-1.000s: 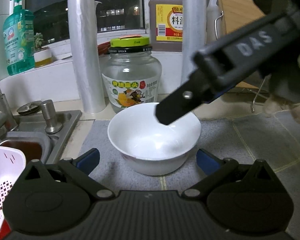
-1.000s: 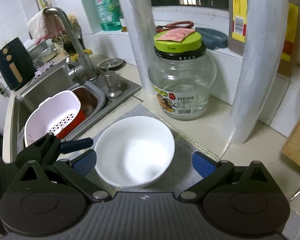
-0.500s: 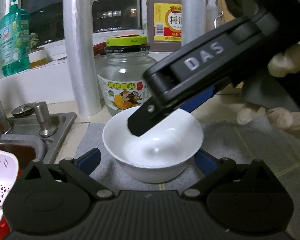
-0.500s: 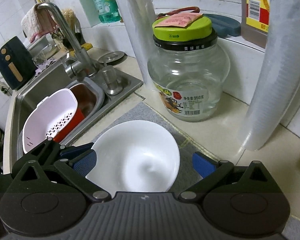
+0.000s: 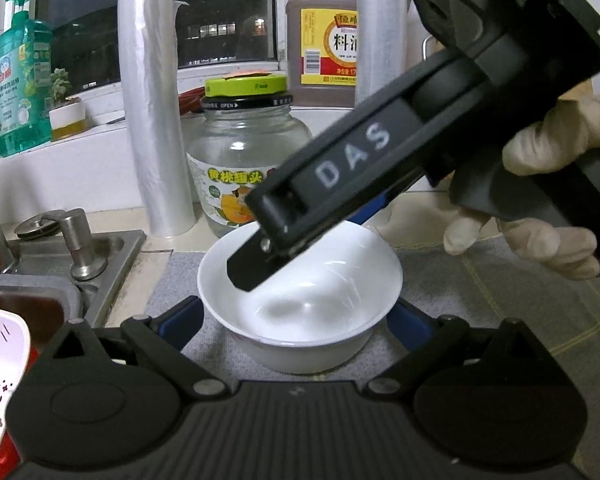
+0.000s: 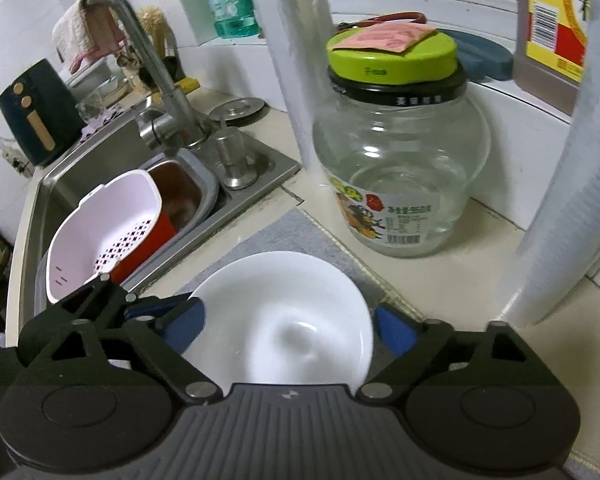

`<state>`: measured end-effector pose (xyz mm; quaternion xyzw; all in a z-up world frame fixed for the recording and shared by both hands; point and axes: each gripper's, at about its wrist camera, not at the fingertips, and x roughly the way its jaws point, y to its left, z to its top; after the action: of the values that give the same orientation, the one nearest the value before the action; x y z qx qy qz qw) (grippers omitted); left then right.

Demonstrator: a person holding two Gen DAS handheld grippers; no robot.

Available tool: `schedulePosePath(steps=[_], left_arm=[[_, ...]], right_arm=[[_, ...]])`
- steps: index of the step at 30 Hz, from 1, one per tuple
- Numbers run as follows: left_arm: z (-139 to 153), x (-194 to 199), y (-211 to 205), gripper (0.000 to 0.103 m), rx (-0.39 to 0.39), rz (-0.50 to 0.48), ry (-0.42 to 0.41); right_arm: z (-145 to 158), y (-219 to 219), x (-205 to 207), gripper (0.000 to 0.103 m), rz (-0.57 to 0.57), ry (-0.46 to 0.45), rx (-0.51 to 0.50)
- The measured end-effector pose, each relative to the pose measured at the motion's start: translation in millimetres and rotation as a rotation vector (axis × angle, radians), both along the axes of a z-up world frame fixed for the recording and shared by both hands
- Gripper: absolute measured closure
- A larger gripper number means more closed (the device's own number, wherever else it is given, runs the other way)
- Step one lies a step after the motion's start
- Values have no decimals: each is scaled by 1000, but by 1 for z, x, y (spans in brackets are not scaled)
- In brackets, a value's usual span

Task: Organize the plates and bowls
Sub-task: 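Grasp the rim of the white bowl by the glass jar with the right gripper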

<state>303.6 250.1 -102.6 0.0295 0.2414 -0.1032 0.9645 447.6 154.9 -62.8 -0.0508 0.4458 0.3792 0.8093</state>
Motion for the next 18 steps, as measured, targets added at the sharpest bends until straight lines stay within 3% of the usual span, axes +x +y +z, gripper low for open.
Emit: schedulePosePath(steps=[18], left_arm=[[5, -2, -1, 7, 1, -14, 10]], right_arm=[[4, -3, -7, 16, -2, -2, 4]])
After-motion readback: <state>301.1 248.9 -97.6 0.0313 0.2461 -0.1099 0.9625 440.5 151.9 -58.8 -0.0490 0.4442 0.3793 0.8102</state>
